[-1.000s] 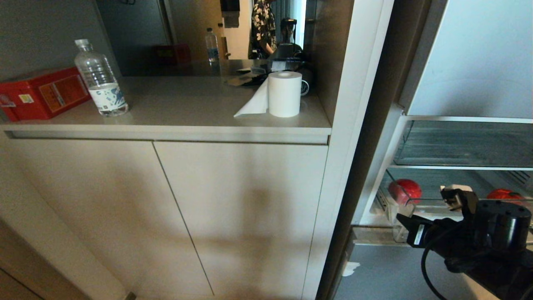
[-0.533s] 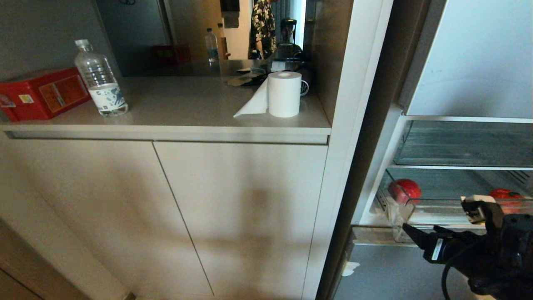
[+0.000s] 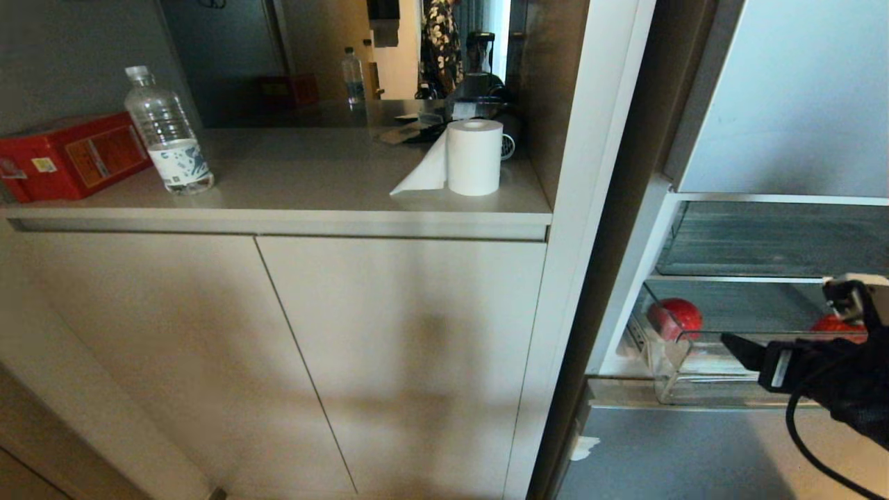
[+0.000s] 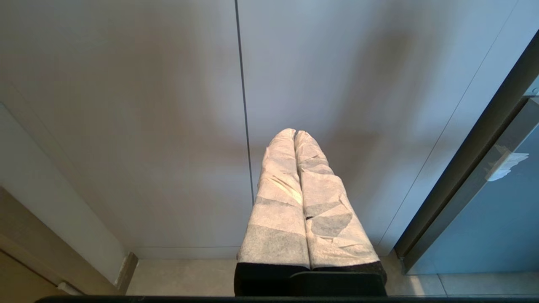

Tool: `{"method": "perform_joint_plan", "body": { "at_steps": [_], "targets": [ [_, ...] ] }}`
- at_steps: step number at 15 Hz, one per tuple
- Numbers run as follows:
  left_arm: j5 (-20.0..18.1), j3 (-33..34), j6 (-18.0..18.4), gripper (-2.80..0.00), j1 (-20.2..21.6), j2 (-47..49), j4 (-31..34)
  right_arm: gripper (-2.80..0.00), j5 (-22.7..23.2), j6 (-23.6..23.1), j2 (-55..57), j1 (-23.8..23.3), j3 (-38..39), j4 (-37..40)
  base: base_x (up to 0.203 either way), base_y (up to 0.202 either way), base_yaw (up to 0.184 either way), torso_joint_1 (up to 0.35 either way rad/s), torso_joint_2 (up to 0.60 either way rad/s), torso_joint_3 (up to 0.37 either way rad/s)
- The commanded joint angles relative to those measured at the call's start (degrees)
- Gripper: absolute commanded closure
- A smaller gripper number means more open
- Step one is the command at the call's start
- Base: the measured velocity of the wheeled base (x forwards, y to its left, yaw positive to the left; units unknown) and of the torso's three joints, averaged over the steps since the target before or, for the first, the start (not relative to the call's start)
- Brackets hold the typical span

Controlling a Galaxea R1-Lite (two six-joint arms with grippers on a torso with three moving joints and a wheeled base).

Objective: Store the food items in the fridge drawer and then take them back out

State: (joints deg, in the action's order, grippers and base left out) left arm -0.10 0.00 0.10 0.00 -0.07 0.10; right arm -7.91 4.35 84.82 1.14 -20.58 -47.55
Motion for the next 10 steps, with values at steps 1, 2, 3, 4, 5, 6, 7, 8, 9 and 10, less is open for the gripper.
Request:
{"method": "perform_joint_plan", "body": {
  "at_steps": [1,2,3,4,5,6,7,8,9,10],
  "targets": [
    [0.01,0.09,-0.01,0.00,0.00,0.07,-0.01,0.00,0.48,0.07,-4.23,-0.90,-8.59,12.61,0.000,0.000,0.000,0.000,0.00,0.000],
    [0.01,0.09,-0.01,0.00,0.00,0.07,-0.08,0.00,1.45,0.10,-4.39,-1.35,-11.99,16.60,0.000,0.000,0.000,0.000,0.00,0.000],
    [0.01,0.09,-0.01,0.00,0.00,0.07,-0.07,0.00,2.33,0.12,-3.94,-1.70,-14.80,19.83,0.000,0.000,0.000,0.000,0.00,0.000],
    [0.01,0.09,-0.01,0.00,0.00,0.07,-0.01,0.00,2.79,0.11,-2.83,-2.10,-17.38,22.52,0.000,0.000,0.000,0.000,0.00,0.000],
    [0.01,0.09,-0.01,0.00,0.00,0.07,-0.01,0.00,3.12,0.07,-0.75,-2.56,-19.69,24.54,0.000,0.000,0.000,0.000,0.00,0.000],
    [0.01,0.09,-0.01,0.00,0.00,0.07,-0.01,0.00,3.61,0.04,1.34,-3.16,-21.47,25.53,0.000,0.000,0.000,0.000,0.00,0.000],
    [0.01,0.09,-0.01,0.00,0.00,0.07,-0.01,0.00,4.13,-0.01,3.13,-3.76,-22.57,25.90,0.000,0.000,0.000,0.000,0.00,0.000],
    [0.01,0.09,-0.01,0.00,0.00,0.07,-0.01,0.00,4.63,-0.03,4.96,-4.46,-23.52,26.06,0.000,0.000,0.000,0.000,0.00,0.000],
    [0.01,0.09,-0.01,0.00,0.00,0.07,-0.01,0.00,4.94,-0.04,6.13,-4.68,-23.81,26.10,0.000,0.000,0.000,0.000,0.00,0.000],
    [0.01,0.09,-0.01,0.00,0.00,0.11,-0.01,0.00,5.65,-0.05,6.85,-4.83,-23.88,26.11,0.000,0.000,0.000,0.000,0.00,0.000]
  ]
}}
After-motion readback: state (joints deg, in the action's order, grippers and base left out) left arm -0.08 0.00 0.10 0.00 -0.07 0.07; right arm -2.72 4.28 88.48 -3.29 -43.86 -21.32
